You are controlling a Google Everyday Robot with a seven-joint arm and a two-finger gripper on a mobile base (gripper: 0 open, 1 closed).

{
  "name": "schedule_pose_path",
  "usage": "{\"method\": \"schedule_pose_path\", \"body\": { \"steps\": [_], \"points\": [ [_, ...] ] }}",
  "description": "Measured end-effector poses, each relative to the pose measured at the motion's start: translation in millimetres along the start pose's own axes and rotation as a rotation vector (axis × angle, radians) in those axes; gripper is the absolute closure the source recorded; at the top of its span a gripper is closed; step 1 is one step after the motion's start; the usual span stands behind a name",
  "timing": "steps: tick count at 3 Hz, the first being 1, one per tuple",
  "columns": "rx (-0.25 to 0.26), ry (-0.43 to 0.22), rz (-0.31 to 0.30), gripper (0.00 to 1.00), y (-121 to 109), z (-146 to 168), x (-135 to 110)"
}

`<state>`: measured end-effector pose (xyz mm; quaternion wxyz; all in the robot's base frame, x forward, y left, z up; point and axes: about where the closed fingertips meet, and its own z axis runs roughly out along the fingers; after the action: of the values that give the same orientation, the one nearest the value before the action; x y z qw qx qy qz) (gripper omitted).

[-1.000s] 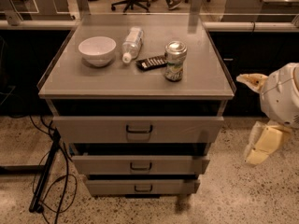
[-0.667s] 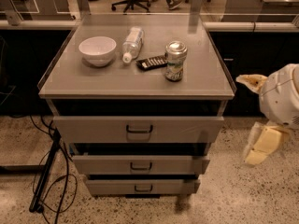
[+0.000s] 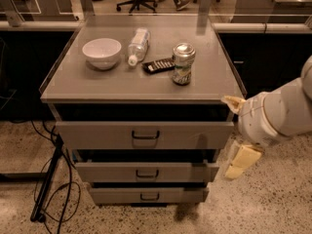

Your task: Open top drawer

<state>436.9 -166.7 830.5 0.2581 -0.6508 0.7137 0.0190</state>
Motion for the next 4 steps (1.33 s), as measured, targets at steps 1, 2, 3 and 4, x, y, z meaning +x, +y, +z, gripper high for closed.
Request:
{"method": "schedule_pose_path", "body": {
  "steps": [1, 2, 3, 4],
  "points": [
    [0.007, -0.033, 0.015, 0.00, -17.7, 87.6, -0.9],
    [0.003, -0.031, 0.012, 0.00, -19.0, 92.9, -2.1],
    [-0.022, -0.020, -0.005, 0.00, -27.3, 125.0, -8.6],
    [-0.041, -0.012, 0.005, 0.00, -34.6, 154.3, -9.4]
  ]
}}
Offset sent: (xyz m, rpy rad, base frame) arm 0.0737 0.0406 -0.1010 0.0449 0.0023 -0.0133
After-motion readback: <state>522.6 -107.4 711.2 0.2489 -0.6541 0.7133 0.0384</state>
